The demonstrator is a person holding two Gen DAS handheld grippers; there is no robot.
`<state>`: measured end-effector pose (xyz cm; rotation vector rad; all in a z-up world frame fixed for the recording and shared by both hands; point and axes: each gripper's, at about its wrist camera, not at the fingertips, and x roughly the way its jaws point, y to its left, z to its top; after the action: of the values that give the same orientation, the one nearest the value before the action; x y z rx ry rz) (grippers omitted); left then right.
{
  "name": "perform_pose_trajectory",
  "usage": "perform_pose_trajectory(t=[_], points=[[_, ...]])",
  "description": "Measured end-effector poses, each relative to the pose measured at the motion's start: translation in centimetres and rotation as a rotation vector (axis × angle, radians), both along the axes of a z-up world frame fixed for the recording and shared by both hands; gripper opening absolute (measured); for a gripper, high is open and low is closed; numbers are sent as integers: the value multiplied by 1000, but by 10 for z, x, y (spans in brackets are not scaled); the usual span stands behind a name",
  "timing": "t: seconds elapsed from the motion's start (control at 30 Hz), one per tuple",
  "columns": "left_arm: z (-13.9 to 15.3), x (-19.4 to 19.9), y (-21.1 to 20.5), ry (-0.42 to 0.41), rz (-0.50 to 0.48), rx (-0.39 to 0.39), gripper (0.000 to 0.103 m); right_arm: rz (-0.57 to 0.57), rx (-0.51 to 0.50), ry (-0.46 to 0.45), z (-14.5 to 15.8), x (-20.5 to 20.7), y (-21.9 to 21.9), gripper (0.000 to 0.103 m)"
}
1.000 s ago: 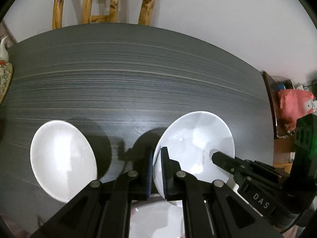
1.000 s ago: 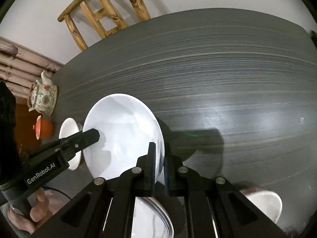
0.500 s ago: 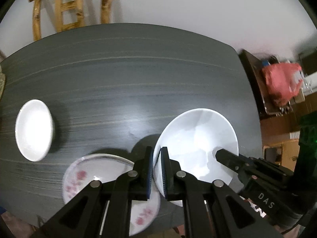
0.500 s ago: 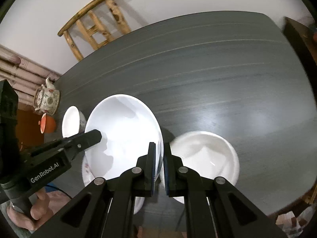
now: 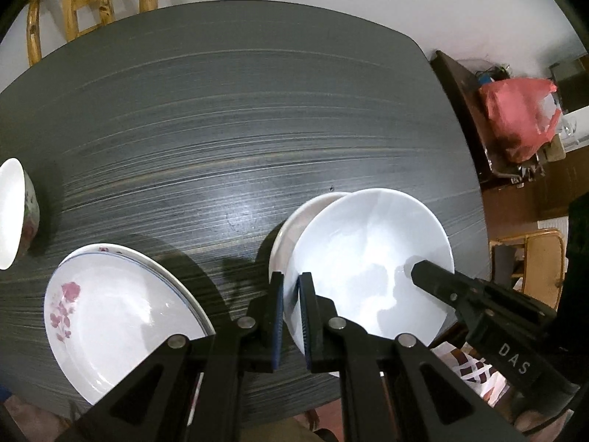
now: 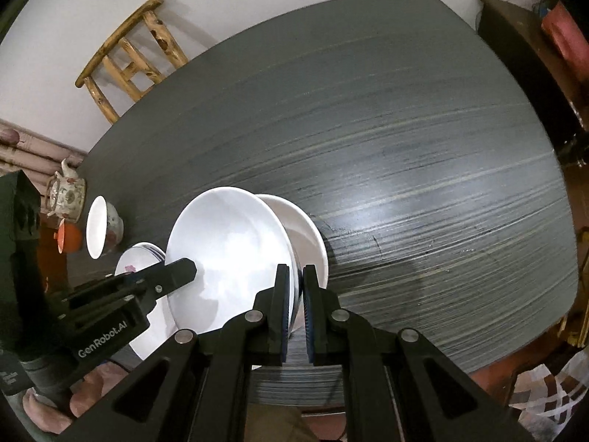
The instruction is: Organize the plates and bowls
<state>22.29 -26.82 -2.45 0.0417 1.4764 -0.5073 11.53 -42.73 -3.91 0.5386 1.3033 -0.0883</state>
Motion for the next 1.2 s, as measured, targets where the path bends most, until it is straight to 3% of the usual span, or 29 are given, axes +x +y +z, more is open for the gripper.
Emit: perform_pose_trajectory(t=[0.87,1.0,1.2], points=[[-14,-12,-25,-81,-51,73,9,-5,13,15,-24,-5,-8,10],[-11,-13,-27,-128,-71,127,8,-6,11,13,-25,-3,-9,10],[-9,-11,-23,-120,-65,97,9,-3,7,14,-25,0,-9,11]])
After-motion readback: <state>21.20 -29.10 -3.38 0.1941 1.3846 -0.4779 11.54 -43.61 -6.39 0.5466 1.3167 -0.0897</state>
